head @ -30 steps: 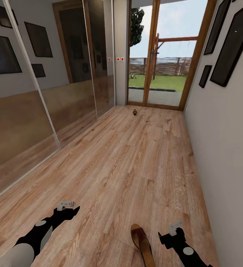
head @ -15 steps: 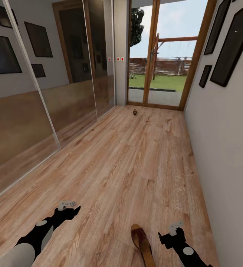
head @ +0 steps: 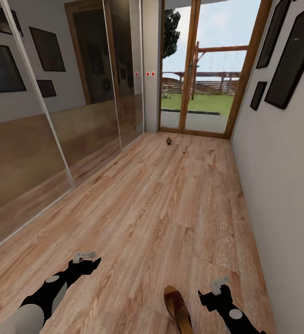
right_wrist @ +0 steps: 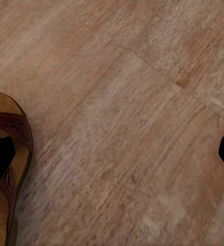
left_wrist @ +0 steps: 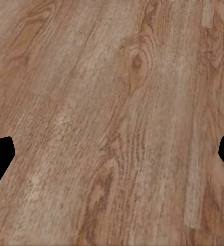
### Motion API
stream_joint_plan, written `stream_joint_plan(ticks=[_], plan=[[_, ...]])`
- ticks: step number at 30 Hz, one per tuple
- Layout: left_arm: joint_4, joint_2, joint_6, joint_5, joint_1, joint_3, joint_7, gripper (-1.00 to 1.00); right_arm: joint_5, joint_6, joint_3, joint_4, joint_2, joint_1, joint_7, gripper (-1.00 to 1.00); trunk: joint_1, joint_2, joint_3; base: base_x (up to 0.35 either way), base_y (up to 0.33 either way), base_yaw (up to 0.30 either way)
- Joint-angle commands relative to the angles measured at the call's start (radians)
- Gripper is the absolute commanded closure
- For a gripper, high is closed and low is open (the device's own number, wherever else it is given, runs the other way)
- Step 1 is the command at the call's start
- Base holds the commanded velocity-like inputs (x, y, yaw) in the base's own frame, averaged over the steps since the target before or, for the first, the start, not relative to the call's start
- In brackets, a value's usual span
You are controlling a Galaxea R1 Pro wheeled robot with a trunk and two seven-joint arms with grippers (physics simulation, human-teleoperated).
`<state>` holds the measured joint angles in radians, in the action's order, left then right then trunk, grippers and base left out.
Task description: Pick up the two gym shoes and the two sandals from the corridor floor and place them onto the hallstand (shoe rack) in the corridor, making sure they are on the rack and not on the floor. Arrange them so the two gym shoes are next to each other and the two sandals are next to each other.
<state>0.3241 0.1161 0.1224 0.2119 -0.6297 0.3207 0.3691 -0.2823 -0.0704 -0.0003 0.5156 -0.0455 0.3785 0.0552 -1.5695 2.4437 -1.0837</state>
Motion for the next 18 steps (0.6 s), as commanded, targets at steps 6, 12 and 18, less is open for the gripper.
stream_joint_plan(ticks=[6,12,18], plan=[[-0.001,-0.002,0.005,0.011,-0.001,0.009,0.005,-1.0,-0.005,-0.002,0.0,0.0,-0.001,0.0,0.003,-1.0,0.0,0.0,-0.001,0.003,0.0,0.0],[-0.001,-0.003,0.005,0.011,-0.001,0.009,0.005,-1.0,-0.005,-0.002,0.0,0.0,0.0,0.0,0.002,-1.0,0.0,0.0,-0.001,0.0,0.0,0.0],[-0.001,-0.005,0.005,0.011,-0.001,0.009,0.005,-1.0,-0.005,-0.002,0.0,0.0,0.0,0.0,0.002,-1.0,0.0,0.0,-0.001,0.033,0.0,0.0]])
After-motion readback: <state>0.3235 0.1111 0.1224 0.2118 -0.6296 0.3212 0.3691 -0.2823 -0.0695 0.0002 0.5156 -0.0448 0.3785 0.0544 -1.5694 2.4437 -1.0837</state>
